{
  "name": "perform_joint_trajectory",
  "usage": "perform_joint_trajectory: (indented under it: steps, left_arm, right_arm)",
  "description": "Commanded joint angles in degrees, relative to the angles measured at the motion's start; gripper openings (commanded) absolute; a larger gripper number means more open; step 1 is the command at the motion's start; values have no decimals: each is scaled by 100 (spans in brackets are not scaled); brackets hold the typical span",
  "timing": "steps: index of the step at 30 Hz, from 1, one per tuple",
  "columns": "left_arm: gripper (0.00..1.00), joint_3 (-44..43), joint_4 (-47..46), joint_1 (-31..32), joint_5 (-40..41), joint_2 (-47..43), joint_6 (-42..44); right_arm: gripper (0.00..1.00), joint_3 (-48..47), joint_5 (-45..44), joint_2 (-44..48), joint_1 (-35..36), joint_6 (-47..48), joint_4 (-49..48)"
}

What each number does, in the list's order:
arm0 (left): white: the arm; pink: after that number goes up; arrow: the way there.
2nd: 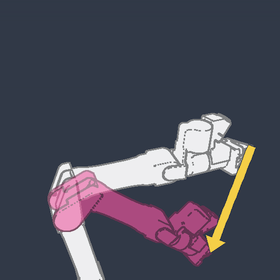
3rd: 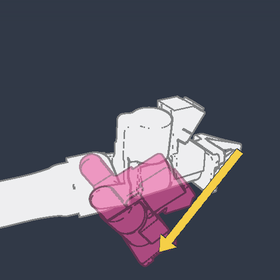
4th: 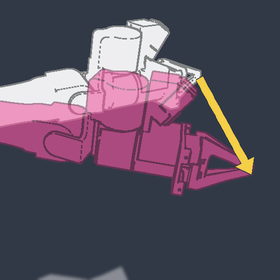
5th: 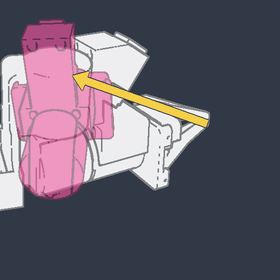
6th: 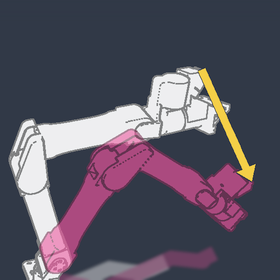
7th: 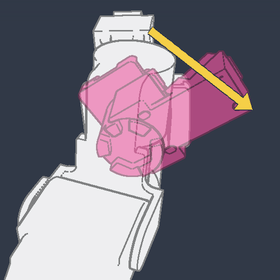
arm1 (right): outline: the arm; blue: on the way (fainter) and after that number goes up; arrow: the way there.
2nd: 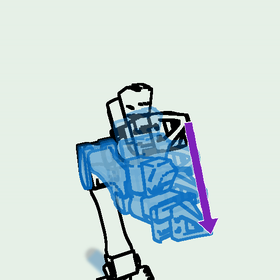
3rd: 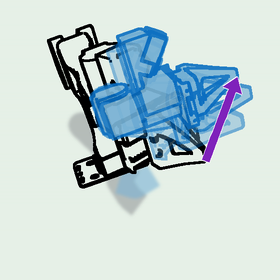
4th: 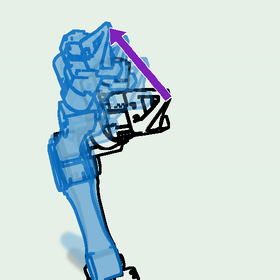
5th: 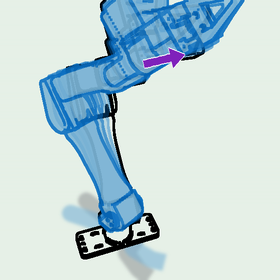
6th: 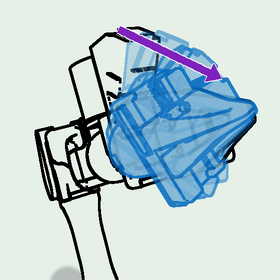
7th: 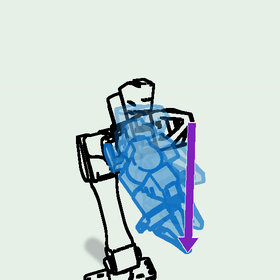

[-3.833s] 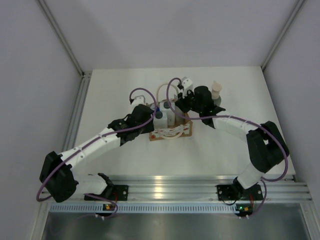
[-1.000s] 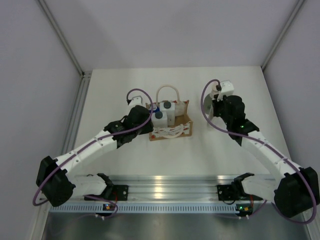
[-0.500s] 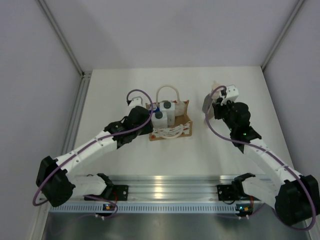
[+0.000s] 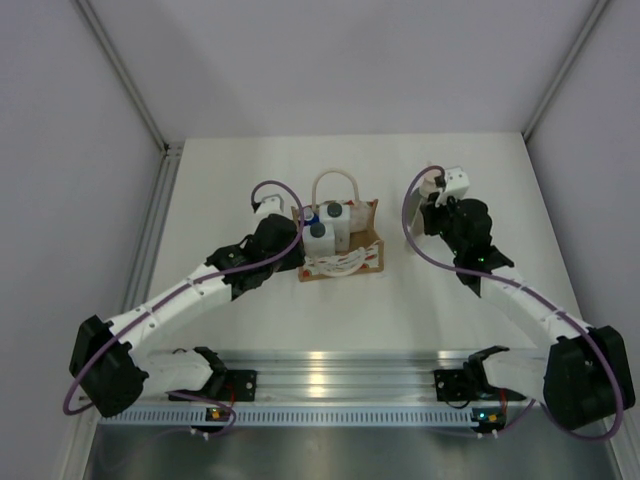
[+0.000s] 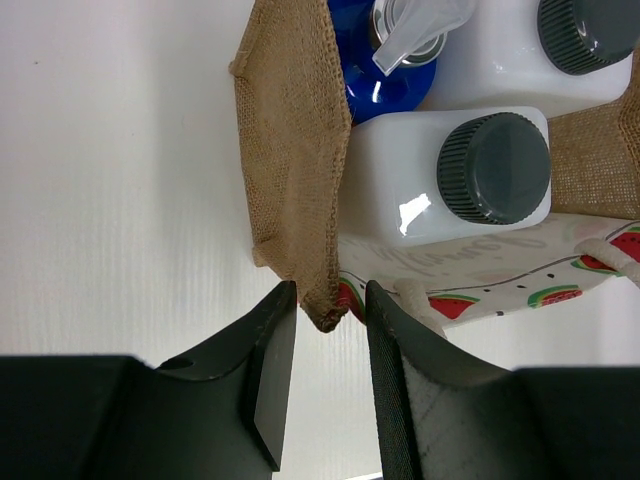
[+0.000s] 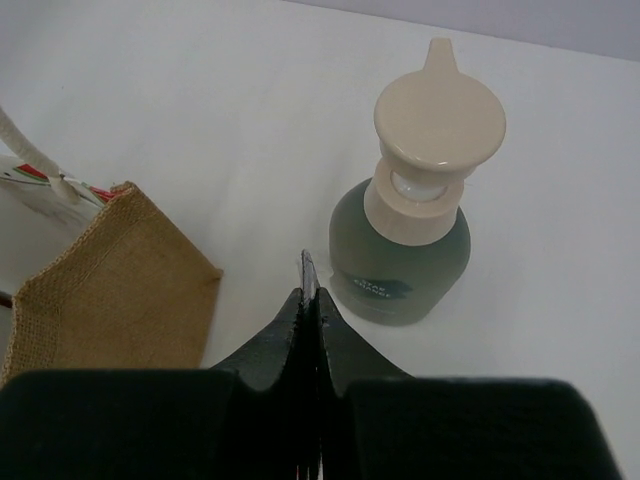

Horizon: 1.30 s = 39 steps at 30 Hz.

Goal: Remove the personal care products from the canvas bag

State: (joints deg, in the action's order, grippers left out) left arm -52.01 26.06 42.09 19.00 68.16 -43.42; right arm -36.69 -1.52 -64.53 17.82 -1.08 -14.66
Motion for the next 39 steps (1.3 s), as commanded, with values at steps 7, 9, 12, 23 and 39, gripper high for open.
perform_joint_trajectory:
  steps: [7, 9, 12, 23, 39]
  left_arm:
    - [39, 112, -49, 1, 147, -180, 9]
    - [39, 129, -49, 1, 147, -189, 0]
    - [39, 130, -49, 1, 139, -198, 9]
    - [42, 42, -40, 1, 191, -277, 79]
    - [42, 15, -40, 1, 174, -163, 123]
  right_arm:
    - [46, -778, 108, -305, -86, -41, 217]
    - [49, -936, 125, -323, -77, -24, 375]
    - [55, -1173, 117, -306, -77, -50, 665]
    - [56, -2306, 741, -234, 764, -305, 2044]
    - [61, -2940, 477, -1500, 2419, 317, 2520]
